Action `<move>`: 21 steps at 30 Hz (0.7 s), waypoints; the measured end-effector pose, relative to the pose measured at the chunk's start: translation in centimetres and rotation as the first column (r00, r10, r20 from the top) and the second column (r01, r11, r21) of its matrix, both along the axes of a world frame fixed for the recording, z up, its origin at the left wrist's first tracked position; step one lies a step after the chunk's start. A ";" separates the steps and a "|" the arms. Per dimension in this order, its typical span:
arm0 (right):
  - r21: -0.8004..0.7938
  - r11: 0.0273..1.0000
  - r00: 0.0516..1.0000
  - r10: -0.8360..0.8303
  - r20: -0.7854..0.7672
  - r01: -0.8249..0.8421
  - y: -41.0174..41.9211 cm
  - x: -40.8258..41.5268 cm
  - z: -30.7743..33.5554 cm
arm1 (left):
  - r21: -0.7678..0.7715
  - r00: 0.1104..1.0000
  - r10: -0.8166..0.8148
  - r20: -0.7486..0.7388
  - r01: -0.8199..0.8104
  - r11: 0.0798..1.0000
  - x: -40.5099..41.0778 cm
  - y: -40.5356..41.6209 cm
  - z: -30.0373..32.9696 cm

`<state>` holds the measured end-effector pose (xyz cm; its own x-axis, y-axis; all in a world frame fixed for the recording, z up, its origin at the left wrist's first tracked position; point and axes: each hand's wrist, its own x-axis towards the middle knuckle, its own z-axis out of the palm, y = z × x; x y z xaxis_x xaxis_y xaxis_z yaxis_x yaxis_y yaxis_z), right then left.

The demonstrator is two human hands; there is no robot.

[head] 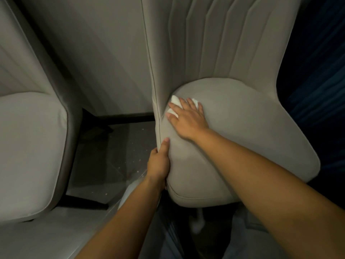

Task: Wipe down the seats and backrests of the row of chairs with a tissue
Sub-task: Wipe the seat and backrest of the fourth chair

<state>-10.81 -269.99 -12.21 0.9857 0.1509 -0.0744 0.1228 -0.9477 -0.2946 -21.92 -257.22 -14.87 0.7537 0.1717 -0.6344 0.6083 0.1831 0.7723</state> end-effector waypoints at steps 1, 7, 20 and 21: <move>0.022 0.999 0.999 0.032 0.016 -0.032 -0.2 -0.2 0.0 | 0.013 1.000 0.008 0.003 -0.008 1.000 0.0 0.0 -0.1; 0.370 0.925 0.926 -0.063 0.371 -0.086 0.6 0.1 2.0 | 0.185 0.999 0.048 0.013 -0.050 0.981 -0.2 -0.2 -0.1; -0.602 0.751 0.608 0.618 0.499 -0.270 3.7 12.7 11.9 | 0.394 0.997 0.004 0.078 -0.034 0.919 0.2 -0.1 -0.6; -0.607 0.754 0.590 0.615 0.522 -0.249 3.8 12.9 11.9 | 0.403 0.997 0.011 0.077 -0.041 0.914 0.2 -0.1 -0.6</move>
